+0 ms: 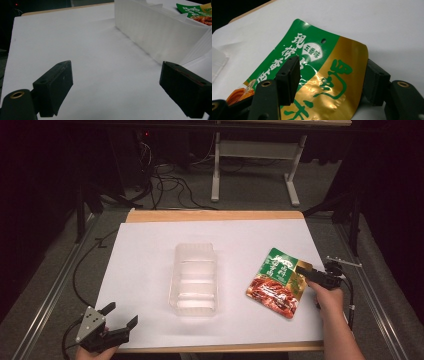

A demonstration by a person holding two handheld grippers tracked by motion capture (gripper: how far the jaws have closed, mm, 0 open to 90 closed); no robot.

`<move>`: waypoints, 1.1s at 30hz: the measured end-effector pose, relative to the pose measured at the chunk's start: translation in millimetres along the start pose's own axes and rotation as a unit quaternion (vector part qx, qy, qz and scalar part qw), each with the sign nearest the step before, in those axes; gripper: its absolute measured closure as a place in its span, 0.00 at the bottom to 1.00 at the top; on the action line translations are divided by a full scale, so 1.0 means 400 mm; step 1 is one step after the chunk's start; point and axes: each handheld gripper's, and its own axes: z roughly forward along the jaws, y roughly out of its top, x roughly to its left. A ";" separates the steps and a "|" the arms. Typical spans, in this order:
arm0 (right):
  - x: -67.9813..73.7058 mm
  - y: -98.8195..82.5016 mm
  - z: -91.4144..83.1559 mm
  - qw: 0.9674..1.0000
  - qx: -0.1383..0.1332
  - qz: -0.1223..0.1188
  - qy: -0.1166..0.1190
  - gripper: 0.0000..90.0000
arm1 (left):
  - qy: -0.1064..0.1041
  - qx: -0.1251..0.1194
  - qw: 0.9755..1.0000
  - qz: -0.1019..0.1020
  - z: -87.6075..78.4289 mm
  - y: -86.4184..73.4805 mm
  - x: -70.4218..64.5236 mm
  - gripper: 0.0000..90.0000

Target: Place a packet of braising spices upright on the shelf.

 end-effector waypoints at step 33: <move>0.023 -0.012 -0.054 0.998 -0.044 -0.038 0.021 1.00 | -0.013 -0.022 1.000 0.018 0.016 0.026 -0.024 0.14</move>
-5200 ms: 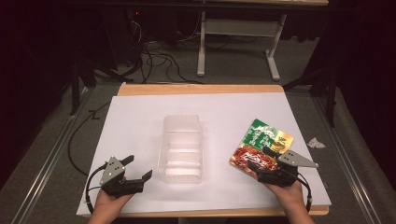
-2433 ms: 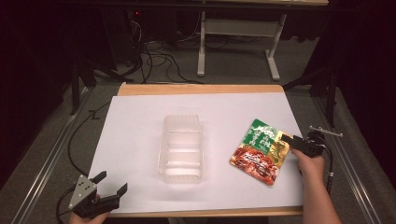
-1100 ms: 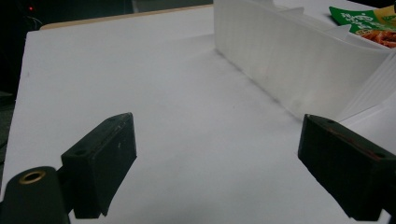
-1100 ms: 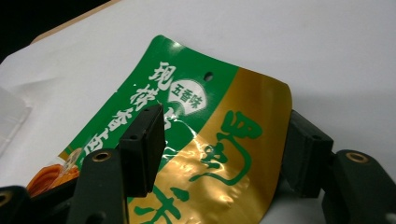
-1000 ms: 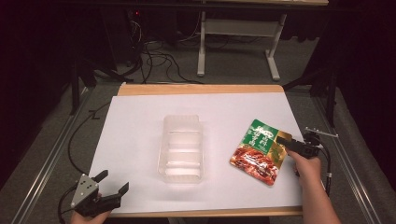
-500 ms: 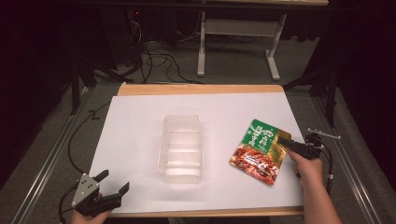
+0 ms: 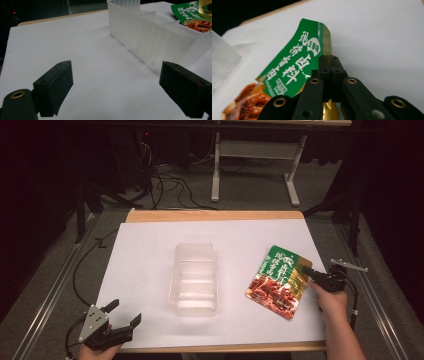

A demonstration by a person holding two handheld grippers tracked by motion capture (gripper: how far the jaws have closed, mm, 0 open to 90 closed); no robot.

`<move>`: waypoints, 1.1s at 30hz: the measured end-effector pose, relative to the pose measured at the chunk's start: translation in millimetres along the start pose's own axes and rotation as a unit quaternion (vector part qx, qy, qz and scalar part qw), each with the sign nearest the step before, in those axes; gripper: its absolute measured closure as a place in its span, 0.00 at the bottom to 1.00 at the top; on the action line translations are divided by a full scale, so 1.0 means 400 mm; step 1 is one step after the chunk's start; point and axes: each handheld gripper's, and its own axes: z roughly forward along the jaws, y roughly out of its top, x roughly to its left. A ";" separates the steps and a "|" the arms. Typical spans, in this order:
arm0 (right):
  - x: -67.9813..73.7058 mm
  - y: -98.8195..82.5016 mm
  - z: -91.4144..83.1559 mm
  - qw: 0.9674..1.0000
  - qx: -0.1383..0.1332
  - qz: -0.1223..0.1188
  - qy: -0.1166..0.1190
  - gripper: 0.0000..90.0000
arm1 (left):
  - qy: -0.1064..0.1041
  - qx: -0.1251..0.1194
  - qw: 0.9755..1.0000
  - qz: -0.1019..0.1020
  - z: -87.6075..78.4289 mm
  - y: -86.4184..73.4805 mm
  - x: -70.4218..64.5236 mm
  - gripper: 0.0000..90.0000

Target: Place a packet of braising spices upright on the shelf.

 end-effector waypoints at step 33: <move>0.279 0.017 -0.200 0.972 -0.179 -0.092 0.120 1.00 | -0.031 -0.013 0.999 0.024 0.112 0.049 -0.023 0.14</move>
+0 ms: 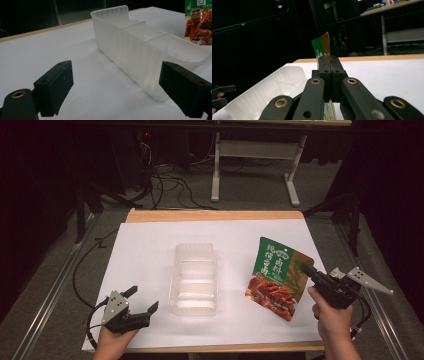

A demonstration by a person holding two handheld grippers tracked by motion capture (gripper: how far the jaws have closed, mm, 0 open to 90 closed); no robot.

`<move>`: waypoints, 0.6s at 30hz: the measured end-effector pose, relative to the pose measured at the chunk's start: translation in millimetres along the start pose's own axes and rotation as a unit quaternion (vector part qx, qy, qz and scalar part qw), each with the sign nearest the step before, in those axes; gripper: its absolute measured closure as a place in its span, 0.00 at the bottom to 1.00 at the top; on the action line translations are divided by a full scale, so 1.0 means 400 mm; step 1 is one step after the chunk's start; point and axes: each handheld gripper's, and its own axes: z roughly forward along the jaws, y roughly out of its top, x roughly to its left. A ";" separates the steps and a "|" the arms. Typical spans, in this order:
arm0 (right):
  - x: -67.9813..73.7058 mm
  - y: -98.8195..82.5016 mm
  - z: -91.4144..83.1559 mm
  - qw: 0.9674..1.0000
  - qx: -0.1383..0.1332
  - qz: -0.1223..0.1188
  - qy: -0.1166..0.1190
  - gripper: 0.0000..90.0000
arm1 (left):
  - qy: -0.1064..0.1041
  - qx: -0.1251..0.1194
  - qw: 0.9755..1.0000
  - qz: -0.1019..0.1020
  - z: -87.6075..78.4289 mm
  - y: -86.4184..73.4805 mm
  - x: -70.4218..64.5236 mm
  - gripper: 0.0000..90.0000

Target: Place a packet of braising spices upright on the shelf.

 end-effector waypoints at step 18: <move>0.065 0.044 0.021 0.997 -0.048 -0.051 0.024 1.00 | 0.009 0.003 1.000 -0.005 -0.022 -0.011 0.006 0.14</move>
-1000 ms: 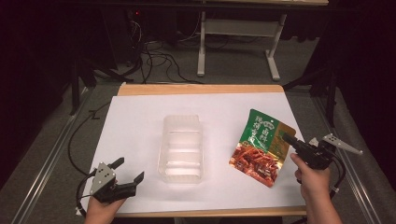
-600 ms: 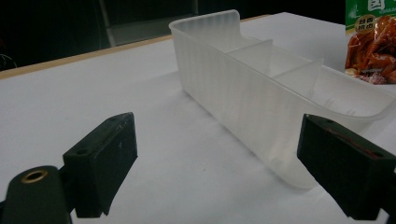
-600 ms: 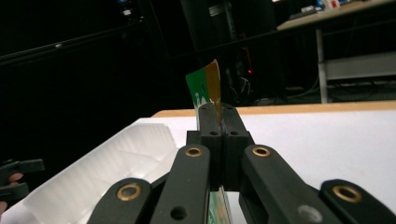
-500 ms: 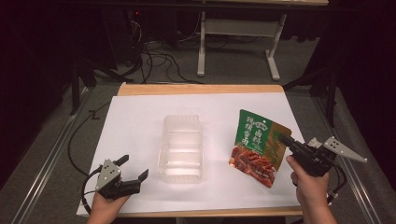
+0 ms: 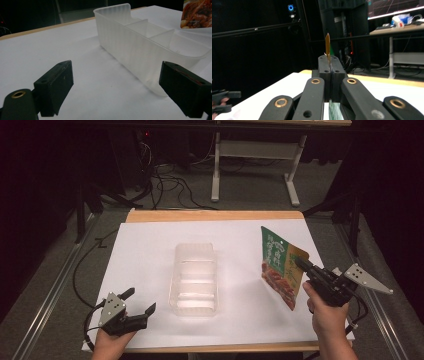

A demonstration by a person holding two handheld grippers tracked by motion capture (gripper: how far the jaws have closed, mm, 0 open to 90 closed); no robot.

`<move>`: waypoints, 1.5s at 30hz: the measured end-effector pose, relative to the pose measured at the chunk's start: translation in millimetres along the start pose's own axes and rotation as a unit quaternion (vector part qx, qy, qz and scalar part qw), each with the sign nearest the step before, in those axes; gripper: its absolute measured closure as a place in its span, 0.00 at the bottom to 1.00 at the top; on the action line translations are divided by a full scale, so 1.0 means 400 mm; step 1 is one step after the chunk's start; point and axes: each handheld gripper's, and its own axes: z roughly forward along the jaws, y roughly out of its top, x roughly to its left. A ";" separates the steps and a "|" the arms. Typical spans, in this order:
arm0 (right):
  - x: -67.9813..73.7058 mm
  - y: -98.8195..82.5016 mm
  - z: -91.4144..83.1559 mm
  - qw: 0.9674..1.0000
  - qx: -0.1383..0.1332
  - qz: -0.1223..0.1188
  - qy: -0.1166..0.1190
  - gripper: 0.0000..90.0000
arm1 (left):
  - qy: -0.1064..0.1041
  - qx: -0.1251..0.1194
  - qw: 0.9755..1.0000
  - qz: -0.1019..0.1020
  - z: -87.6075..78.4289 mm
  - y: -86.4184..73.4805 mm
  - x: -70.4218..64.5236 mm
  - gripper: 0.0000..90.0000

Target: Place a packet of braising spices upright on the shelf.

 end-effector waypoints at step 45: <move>-0.029 -0.038 -0.091 0.998 0.006 -0.034 -0.059 1.00 | -0.006 -0.024 1.000 -0.018 0.025 0.022 0.010 0.14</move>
